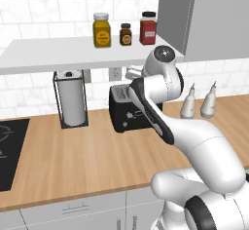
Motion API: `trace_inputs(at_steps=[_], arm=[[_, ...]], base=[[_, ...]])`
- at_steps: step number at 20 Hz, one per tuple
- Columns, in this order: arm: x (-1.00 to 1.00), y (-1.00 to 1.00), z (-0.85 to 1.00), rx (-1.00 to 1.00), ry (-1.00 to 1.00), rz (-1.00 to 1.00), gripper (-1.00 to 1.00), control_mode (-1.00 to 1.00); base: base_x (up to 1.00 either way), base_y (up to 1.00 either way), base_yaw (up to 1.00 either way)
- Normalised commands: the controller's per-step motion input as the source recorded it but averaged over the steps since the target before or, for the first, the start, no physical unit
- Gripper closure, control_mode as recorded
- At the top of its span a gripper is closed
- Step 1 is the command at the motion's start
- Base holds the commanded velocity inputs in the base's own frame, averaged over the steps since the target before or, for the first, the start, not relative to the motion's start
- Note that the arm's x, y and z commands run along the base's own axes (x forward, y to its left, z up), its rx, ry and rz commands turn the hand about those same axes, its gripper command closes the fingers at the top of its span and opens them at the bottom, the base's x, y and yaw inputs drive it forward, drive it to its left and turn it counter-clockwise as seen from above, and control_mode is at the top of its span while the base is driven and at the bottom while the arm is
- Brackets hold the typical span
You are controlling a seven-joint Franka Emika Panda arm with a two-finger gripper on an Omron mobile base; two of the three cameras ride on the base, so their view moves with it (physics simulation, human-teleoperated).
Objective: Start the toaster. Once the lever pops up, take the bread to the plate on the dining counter.
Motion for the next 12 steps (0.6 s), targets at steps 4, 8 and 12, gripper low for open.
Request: trace_inputs(at_steps=[4,8,12], arm=[[0.00,0.00,0.00,0.00,0.00,0.00,-1.00,-1.00],[0.00,0.00,0.00,0.00,0.00,0.00,-1.00,-1.00],[0.00,0.00,0.00,0.00,0.00,0.00,-1.00,-1.00]], base=[[0.00,0.00,0.00],[0.00,0.00,0.00],[0.00,0.00,0.00]])
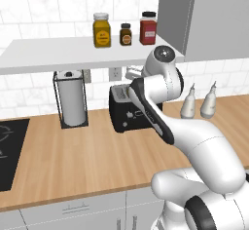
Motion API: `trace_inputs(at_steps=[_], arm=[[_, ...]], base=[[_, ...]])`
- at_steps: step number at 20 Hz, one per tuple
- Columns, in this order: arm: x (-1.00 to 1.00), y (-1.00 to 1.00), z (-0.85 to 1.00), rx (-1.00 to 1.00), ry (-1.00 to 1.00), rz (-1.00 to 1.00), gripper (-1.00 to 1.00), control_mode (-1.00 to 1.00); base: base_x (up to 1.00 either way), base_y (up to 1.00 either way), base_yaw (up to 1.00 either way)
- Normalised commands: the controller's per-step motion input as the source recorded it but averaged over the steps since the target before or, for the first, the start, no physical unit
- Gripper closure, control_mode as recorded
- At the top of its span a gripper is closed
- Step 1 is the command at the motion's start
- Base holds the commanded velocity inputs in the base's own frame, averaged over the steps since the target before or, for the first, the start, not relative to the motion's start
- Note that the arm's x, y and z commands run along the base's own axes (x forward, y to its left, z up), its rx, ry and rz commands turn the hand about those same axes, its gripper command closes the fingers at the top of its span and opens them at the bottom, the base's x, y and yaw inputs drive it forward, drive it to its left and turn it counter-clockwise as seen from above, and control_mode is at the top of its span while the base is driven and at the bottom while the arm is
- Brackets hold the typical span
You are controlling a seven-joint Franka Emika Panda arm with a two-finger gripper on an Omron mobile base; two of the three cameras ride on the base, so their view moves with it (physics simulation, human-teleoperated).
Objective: Start the toaster. Once the lever pops up, take the bread to the plate on the dining counter.
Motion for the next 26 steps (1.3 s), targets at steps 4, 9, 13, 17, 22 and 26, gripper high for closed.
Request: trace_inputs(at_steps=[4,9,13,17,22,26], arm=[[0.00,0.00,0.00,0.00,0.00,0.00,-1.00,-1.00],[0.00,0.00,0.00,0.00,0.00,0.00,-1.00,-1.00],[0.00,0.00,0.00,0.00,0.00,0.00,-1.00,-1.00],[0.00,0.00,0.00,0.00,0.00,0.00,-1.00,-1.00],[0.00,0.00,0.00,0.00,0.00,0.00,-1.00,-1.00],[0.00,0.00,0.00,0.00,0.00,0.00,-1.00,-1.00]], base=[[0.00,0.00,0.00],[0.00,0.00,0.00],[0.00,0.00,0.00],[0.00,0.00,0.00],[0.00,0.00,0.00],[0.00,0.00,0.00]])
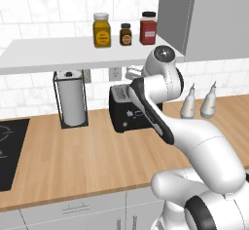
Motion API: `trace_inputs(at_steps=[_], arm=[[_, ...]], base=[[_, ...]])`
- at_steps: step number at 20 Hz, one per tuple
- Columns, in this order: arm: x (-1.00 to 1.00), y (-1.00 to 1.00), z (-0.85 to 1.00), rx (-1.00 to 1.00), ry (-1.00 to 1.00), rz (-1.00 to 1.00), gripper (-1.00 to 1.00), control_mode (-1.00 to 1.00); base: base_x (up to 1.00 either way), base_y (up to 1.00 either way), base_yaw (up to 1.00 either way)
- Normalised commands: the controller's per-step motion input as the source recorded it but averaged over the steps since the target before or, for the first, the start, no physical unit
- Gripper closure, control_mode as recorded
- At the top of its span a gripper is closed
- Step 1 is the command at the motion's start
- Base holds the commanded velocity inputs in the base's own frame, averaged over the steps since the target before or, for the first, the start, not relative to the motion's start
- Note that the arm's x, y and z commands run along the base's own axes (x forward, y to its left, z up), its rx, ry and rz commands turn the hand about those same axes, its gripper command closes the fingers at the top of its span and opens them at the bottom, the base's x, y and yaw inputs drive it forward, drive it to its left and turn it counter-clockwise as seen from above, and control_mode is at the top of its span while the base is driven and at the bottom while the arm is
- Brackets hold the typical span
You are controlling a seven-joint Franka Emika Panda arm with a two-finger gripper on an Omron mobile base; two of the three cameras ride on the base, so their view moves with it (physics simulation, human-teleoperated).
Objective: Start the toaster. Once the lever pops up, take the bread to the plate on the dining counter.
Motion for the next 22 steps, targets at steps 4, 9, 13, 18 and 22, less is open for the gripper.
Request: trace_inputs(at_steps=[4,9,13,18,22], arm=[[0.00,0.00,0.00,0.00,0.00,0.00,-1.00,-1.00],[0.00,0.00,0.00,0.00,0.00,0.00,-1.00,-1.00],[0.00,0.00,0.00,0.00,0.00,0.00,-1.00,-1.00],[0.00,0.00,0.00,0.00,0.00,0.00,-1.00,-1.00],[0.00,0.00,0.00,0.00,0.00,0.00,-1.00,-1.00]], base=[[0.00,0.00,0.00],[0.00,0.00,0.00],[0.00,0.00,0.00],[0.00,0.00,0.00],[0.00,0.00,0.00]])
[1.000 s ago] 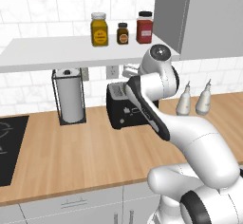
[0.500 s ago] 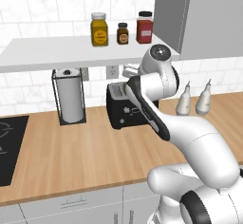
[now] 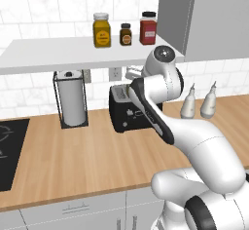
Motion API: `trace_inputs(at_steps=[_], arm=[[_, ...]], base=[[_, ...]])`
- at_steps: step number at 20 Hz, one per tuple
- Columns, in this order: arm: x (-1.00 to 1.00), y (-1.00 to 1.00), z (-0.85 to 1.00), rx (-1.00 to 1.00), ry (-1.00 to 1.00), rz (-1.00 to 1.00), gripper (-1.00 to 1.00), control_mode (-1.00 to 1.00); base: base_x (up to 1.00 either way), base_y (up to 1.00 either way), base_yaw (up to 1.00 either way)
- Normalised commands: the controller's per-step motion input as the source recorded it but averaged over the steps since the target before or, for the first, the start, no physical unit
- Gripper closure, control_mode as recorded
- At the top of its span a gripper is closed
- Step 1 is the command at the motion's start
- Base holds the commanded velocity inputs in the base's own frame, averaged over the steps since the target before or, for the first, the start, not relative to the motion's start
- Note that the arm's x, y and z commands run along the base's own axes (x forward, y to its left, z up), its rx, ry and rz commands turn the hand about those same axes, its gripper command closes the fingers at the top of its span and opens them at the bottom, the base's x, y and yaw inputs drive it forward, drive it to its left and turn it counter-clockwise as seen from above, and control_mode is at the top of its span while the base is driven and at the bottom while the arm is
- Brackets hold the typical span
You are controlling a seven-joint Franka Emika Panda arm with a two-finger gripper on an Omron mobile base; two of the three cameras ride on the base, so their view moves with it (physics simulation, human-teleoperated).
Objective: Start the toaster. Once the lever pops up, take the bread to the plate on the dining counter.
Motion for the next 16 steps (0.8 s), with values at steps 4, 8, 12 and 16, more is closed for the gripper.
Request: trace_inputs(at_steps=[4,8,12,16], arm=[[0.00,0.00,0.00,0.00,0.00,0.00,-1.00,-1.00],[0.00,0.00,0.00,0.00,0.00,0.00,-1.00,-1.00],[0.00,0.00,0.00,0.00,0.00,0.00,-1.00,-1.00],[0.00,0.00,0.00,0.00,0.00,0.00,-1.00,-1.00]], base=[[0.00,0.00,0.00],[0.00,0.00,0.00],[0.00,0.00,0.00],[0.00,0.00,0.00]])
